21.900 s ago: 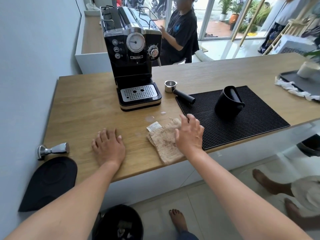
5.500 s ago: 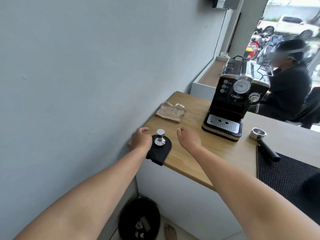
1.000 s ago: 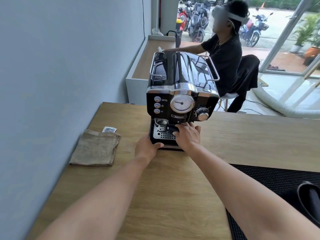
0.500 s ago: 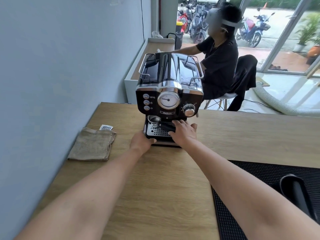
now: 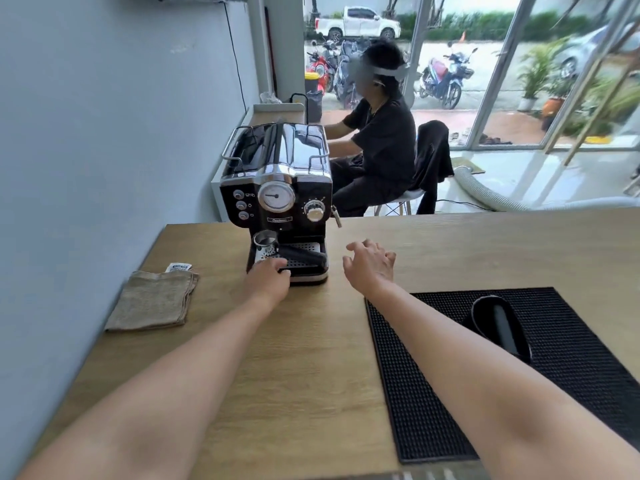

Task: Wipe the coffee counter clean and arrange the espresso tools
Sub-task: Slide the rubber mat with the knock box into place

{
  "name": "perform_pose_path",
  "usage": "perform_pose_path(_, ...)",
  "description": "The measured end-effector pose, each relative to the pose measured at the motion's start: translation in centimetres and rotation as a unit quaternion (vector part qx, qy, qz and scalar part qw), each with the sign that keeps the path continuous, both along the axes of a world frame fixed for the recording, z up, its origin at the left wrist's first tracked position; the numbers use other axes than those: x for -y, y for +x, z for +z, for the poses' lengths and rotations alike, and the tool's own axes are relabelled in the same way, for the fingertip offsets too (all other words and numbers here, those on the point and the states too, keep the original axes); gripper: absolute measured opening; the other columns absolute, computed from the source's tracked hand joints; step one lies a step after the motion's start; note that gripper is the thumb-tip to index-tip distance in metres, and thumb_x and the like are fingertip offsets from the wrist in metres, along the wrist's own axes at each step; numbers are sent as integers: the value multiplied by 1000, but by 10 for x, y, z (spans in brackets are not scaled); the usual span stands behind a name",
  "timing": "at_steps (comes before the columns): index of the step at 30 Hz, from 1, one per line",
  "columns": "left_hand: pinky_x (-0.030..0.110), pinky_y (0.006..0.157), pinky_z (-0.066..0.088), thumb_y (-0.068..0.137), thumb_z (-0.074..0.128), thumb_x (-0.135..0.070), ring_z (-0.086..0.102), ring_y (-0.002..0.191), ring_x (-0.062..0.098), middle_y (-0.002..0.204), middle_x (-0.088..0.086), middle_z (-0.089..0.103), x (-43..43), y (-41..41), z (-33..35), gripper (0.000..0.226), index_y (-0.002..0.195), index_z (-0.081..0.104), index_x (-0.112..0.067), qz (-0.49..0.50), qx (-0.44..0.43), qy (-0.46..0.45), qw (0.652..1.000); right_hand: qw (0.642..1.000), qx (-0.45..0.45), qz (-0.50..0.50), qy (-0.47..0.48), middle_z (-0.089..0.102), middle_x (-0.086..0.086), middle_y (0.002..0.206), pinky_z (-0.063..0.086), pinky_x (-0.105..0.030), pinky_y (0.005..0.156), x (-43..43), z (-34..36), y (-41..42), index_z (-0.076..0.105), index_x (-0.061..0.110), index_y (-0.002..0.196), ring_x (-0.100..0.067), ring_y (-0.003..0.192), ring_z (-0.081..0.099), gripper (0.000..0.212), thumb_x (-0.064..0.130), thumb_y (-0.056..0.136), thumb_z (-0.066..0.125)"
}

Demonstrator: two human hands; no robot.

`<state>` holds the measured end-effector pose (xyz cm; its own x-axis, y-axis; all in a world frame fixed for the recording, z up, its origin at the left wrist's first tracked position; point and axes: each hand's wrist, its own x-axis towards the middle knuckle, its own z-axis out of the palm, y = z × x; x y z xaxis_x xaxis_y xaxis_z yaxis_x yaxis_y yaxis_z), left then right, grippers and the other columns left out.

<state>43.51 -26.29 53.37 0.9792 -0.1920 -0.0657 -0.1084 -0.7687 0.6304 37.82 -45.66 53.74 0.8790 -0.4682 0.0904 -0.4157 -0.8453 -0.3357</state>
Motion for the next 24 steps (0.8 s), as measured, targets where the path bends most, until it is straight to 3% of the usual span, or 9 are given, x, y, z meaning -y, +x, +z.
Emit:
perform_pose_path(5, 30, 94, 47, 94, 57, -27, 60, 121, 19, 131, -1, 66, 29, -40, 16, 36, 129, 65, -23, -78, 23, -17, 997, 997, 7, -73, -2, 53, -6, 135, 27, -44, 102, 20, 28, -53, 56, 25, 134, -25, 127, 43, 39, 32, 97, 46)
perform_pose_path(12, 31, 89, 52, 92, 55, -30, 64, 108, 20, 120, -2, 69, 65, -106, 19, 33, 123, 67, -28, -137, 4, -38, 990, 988, 0, -156, -5, 51, -7, 136, 24, -46, 105, 53, 50, -137, 58, 25, 131, -26, 130, 40, 38, 29, 97, 43)
perform_pose_path(20, 33, 99, 48, 91, 60, -35, 60, 118, 23, 131, 2, 65, 103, -177, 9, 38, 127, 65, -25, -176, -32, -16, 984, 965, -10, -262, 4, 51, -9, 138, 23, -48, 110, 106, 49, -250, 61, 25, 128, -29, 132, 40, 36, 34, 98, 43)
perform_pose_path(24, 38, 106, 44, 86, 61, -39, 53, 126, 28, 140, 8, 55, 121, -191, -6, 51, 135, 58, -26, -129, -67, -1, 989, 956, -16, -294, 12, 52, -10, 136, 26, -47, 109, 139, 35, -288, 61, 25, 128, -29, 130, 42, 38, 36, 97, 43)
